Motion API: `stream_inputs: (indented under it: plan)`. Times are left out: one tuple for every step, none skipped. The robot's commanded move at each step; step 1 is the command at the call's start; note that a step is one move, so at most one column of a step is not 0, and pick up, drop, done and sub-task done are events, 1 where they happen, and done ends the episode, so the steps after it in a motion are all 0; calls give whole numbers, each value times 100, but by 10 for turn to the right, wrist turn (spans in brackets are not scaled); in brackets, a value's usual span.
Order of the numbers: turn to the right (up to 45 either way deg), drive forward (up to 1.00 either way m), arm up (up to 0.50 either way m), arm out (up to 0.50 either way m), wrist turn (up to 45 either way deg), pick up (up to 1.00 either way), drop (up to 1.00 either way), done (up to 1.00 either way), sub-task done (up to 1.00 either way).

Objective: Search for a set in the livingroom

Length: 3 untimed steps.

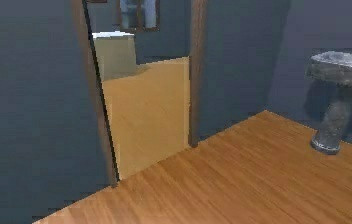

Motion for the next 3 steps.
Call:
stream_inputs:
  plan:
    - [0,100,0,0,0,0,0,0,0]
    - [90,0,0,0,0,0,0,0,0]
    - [0,40,0,0,0,0,0,0,0]
